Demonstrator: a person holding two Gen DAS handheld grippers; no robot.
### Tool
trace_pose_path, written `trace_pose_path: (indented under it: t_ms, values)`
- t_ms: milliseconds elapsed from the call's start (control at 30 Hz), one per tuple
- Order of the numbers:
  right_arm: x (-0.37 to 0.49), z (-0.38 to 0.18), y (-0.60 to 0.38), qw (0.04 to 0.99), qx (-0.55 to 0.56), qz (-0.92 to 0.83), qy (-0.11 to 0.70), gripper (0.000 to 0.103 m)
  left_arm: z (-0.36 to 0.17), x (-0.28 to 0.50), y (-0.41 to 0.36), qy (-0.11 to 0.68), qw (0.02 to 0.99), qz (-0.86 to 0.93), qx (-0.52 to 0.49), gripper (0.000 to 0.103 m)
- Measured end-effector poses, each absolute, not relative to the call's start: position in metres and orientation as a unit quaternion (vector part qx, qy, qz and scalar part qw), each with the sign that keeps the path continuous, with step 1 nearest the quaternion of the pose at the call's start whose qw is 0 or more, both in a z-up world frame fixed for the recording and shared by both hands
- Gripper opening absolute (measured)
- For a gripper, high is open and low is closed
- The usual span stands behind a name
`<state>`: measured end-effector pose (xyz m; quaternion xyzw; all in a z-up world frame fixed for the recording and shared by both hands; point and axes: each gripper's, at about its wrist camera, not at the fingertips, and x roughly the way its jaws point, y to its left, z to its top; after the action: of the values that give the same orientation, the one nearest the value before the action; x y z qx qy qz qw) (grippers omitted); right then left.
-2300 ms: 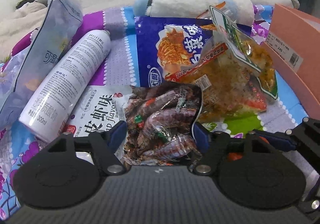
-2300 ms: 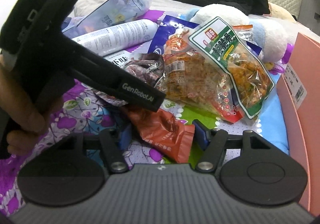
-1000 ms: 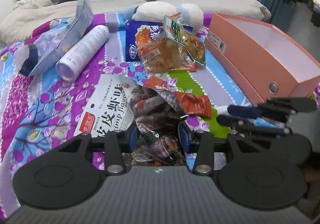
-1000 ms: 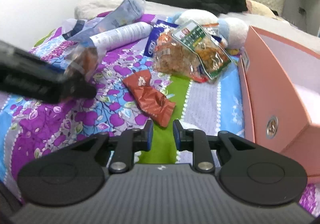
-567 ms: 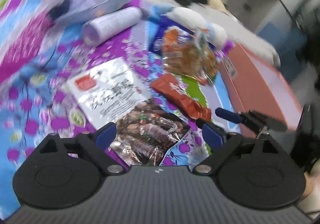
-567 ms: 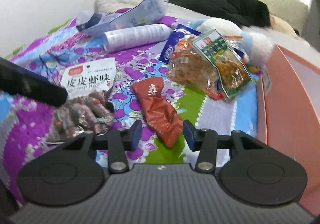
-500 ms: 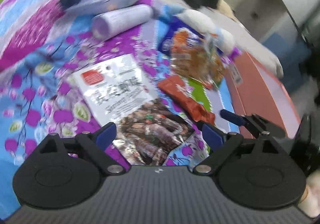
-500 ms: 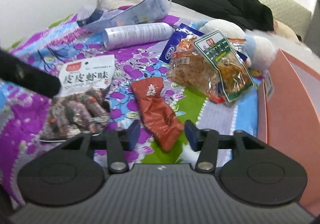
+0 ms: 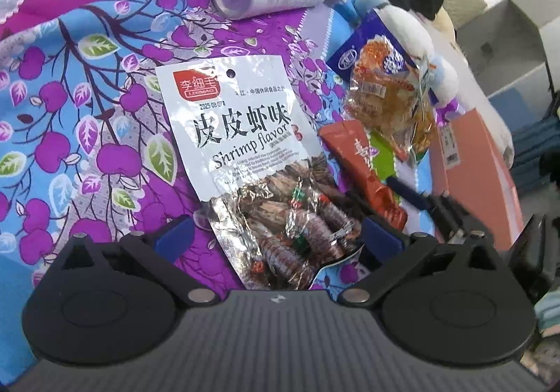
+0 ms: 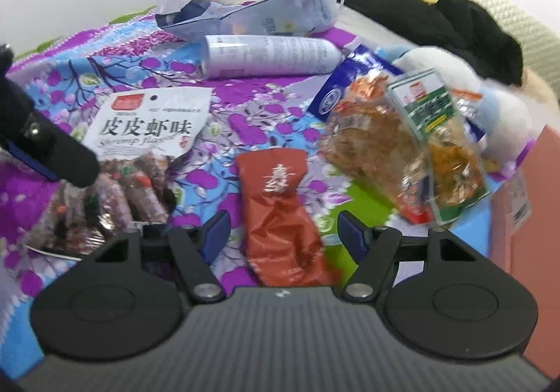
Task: Organize snacks
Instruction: 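Lift the shrimp packet with the left tool while the right tool reaches the orange-red wrapper, then grasp the orange-red wrapper with the right tool while the left tool holds the shrimp packet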
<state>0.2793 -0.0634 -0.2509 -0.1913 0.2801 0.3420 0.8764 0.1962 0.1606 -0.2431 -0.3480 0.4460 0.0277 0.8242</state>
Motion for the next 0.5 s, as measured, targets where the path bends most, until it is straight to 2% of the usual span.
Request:
trace_pose_path:
  t_ms: [100, 500]
  values:
    - [0.273, -0.248, -0.061, 0.874, -0.186, 0.340, 0.294, 0.048, -0.244, 0.201, 0.164, 0.445, 0.819, 0.027, -0.362, 0.103]
    - [0.229, -0.235, -0.065, 0.886, -0.119, 0.285, 0.345, 0.048, -0.235, 0.214, 0.153, 0.463, 0.829, 0.033, -0.312, 0.103]
